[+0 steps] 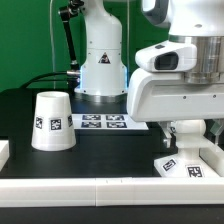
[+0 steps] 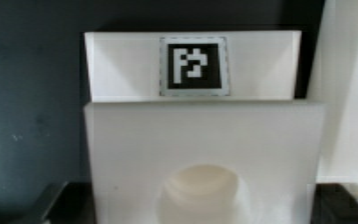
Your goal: Assemble lamp
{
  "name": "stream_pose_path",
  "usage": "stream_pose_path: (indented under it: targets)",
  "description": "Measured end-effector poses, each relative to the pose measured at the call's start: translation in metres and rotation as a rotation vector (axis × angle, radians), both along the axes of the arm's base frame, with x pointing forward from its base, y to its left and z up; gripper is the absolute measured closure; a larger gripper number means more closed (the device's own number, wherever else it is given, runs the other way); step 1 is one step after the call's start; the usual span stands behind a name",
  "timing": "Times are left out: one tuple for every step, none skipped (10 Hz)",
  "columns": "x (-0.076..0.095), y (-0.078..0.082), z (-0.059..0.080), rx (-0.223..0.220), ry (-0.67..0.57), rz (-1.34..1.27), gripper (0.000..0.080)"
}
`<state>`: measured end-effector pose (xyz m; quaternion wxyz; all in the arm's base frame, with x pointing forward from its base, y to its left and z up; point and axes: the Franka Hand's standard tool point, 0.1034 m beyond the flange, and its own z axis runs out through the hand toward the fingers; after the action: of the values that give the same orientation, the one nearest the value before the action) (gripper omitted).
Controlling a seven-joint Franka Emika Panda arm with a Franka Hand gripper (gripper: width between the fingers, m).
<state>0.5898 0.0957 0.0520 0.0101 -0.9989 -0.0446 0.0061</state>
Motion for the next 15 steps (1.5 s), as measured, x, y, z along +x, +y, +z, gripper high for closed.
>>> stream_pose_path:
  targets:
    - [0.000,0.000,0.000,0.000,-0.001,0.004,0.0264]
    - [0.003,0.001,0.000,0.002,-0.006,0.021,0.0264]
    - [0.012,0.003,0.000,0.004,-0.017,0.022,0.0264]
    - [0.019,0.003,0.000,0.005,-0.026,0.020,0.0264]
    - [0.022,0.003,0.000,0.006,-0.028,0.019,0.0264]
    - [0.022,0.003,0.000,0.006,-0.029,0.019,0.0264]
    - [0.021,0.003,0.000,0.006,-0.028,0.019,0.0264]
    - [0.021,0.003,0.000,0.006,-0.028,0.019,0.0264]
    - [0.021,0.003,0.000,0.006,-0.028,0.019,0.0138]
    - [0.021,0.003,0.000,0.006,-0.027,0.019,0.0111]
    - [0.015,0.002,0.002,0.005,-0.026,0.018,0.0111]
    - [0.004,0.005,0.008,0.004,-0.020,0.025,0.0102]
    - [-0.008,0.009,0.014,0.006,-0.015,0.029,0.0102]
    - [-0.025,0.016,0.022,0.007,-0.013,0.040,0.0101]
    - [-0.042,0.020,0.029,0.007,-0.010,0.052,0.0101]
